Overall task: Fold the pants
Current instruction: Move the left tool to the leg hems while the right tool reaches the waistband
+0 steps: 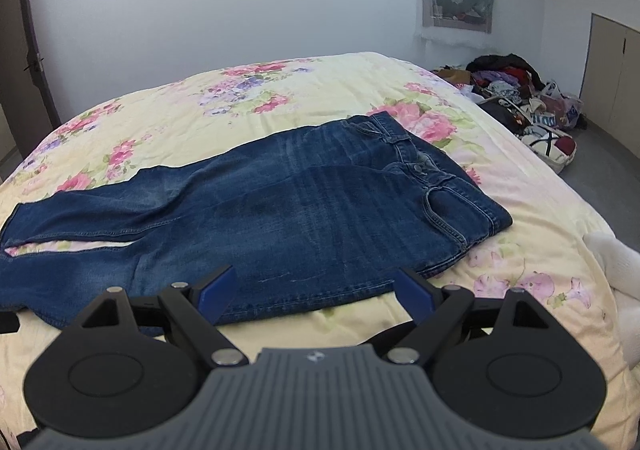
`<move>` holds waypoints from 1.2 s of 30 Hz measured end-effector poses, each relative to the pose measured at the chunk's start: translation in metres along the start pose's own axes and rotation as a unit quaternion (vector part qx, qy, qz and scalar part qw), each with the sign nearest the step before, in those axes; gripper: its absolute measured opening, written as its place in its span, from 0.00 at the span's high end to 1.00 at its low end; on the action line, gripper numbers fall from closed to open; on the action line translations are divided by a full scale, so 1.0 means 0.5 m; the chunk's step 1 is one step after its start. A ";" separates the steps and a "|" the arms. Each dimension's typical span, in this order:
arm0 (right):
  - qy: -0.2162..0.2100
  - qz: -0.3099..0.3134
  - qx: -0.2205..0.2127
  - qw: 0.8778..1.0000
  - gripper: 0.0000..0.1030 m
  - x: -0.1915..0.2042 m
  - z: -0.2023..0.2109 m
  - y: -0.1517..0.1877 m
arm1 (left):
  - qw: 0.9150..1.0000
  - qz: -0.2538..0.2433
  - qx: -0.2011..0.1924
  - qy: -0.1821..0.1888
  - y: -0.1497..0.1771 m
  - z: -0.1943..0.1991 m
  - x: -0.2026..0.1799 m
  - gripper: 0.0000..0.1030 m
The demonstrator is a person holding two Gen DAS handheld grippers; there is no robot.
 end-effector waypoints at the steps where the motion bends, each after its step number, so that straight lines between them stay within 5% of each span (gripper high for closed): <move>1: -0.003 -0.016 0.006 1.000 0.20 -0.018 -0.013 -0.007 | 1.000 0.013 0.003 -0.009 0.000 -0.010 0.024 0.03; 4: -0.017 -0.067 0.024 0.997 0.20 -0.079 -0.055 -0.032 | 0.998 0.058 0.019 -0.030 0.009 -0.043 0.101 0.03; 10: -0.036 -0.184 0.049 0.981 0.20 -0.209 -0.142 -0.081 | 0.984 0.172 0.040 -0.014 0.039 -0.102 0.225 0.03; 14: -0.053 -0.299 0.076 0.950 0.20 -0.296 -0.209 -0.091 | 0.972 0.227 0.051 -0.004 0.048 -0.135 0.273 0.03; 22: -0.056 -0.449 0.120 0.884 0.30 -0.381 -0.327 -0.068 | 0.932 0.354 0.036 0.070 0.055 -0.200 0.329 0.03; 28: -0.051 -0.450 0.128 0.883 0.34 -0.382 -0.373 -0.082 | 0.911 0.402 0.010 0.091 0.062 -0.229 0.367 0.03; 33: -0.055 -0.456 0.146 0.876 0.34 -0.386 -0.401 -0.078 | 0.883 0.453 -0.051 0.110 0.050 -0.235 0.419 0.03; 36: -0.055 -0.482 0.156 0.860 0.37 -0.398 -0.416 -0.067 | 0.856 0.498 -0.094 0.101 0.051 -0.239 0.482 0.03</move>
Point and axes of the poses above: each gripper's, at about its wrist camera, not at the fingertips, and z roughly against the way its jaws point, x to its left, y to its underside, the point moved 9 cm from there along -z, roughly the way its jaws point, and after that the axes turned 10 degrees about -z, right-handed, at the moved point
